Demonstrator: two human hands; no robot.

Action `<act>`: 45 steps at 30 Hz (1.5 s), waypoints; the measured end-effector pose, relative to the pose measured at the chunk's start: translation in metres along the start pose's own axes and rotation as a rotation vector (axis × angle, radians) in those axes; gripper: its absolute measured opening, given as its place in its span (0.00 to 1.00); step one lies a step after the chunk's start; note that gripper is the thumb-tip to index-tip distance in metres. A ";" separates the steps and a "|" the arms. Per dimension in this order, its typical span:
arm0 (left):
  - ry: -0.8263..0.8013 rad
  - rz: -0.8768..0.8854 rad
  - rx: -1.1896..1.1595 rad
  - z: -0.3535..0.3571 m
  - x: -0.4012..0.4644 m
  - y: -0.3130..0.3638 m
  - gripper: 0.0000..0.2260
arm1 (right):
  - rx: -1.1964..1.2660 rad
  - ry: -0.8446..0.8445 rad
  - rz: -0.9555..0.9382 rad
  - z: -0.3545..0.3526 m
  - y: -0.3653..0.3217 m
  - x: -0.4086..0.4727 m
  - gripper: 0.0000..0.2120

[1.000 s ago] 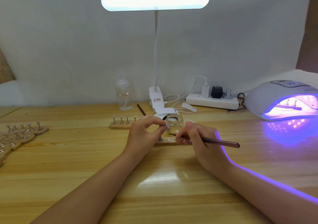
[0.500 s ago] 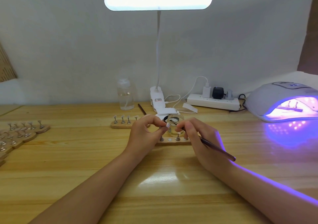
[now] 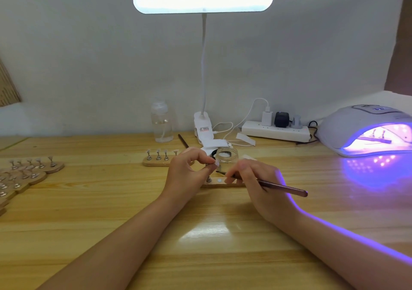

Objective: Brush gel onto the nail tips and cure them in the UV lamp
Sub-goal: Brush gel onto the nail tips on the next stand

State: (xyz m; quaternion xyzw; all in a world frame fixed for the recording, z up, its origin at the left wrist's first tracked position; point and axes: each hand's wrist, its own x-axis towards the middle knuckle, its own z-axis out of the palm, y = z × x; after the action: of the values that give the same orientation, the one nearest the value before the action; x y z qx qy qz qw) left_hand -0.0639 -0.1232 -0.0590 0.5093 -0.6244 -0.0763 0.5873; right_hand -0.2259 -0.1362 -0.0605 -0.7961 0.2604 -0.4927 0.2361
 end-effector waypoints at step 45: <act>0.007 -0.030 0.040 -0.001 0.000 0.002 0.15 | -0.066 0.070 -0.127 -0.001 0.000 0.001 0.20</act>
State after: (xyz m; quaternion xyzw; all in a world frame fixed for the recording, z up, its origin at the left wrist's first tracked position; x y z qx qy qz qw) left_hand -0.0643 -0.1214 -0.0570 0.5303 -0.6160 -0.0707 0.5782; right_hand -0.2267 -0.1368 -0.0593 -0.8006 0.2335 -0.5255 0.1686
